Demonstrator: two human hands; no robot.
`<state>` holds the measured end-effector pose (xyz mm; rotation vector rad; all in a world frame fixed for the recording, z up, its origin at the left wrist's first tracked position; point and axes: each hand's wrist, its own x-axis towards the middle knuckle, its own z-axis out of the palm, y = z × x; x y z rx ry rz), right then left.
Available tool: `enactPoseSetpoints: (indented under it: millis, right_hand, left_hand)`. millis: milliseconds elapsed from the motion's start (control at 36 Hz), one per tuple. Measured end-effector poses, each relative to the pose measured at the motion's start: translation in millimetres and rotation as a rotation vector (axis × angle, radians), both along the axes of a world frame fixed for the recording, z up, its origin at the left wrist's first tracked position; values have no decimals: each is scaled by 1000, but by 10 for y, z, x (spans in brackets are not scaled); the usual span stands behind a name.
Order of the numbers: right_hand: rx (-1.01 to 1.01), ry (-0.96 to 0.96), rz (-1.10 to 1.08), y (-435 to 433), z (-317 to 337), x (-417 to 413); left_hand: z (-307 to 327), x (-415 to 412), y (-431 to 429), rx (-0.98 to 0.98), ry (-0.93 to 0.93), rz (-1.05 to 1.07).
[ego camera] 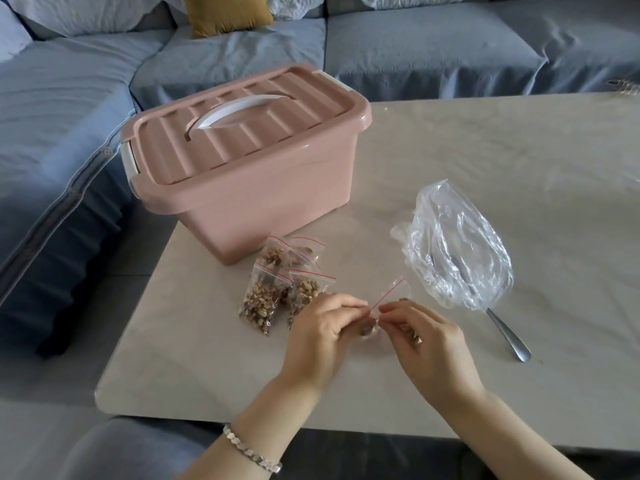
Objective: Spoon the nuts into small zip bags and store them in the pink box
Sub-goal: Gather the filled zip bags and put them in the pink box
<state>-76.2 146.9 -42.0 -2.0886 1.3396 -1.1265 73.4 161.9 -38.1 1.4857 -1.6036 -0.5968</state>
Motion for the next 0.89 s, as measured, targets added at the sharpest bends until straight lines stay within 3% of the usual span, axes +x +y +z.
enactPoseSetpoints:
  millis: [83, 167, 222, 306, 500, 889]
  right_hand:
    - [77, -23, 27, 0, -15, -11]
    - [319, -120, 23, -12, 11, 14]
    - [509, -227, 18, -41, 34, 36]
    - [638, -243, 32, -79, 43, 39]
    - [693, -262, -6, -124, 41, 64]
    - [707, -265, 56, -166, 100, -4]
  left_hand:
    - [-46, 9, 12, -121, -79, 12]
    - [-78, 26, 15, -152, -110, 32]
    - [-90, 45, -3, -119, -60, 33]
    - [-38, 46, -25, 17, 144, 50]
    - [53, 40, -98, 285, 420, 74]
    - [81, 158, -101, 352, 322, 22]
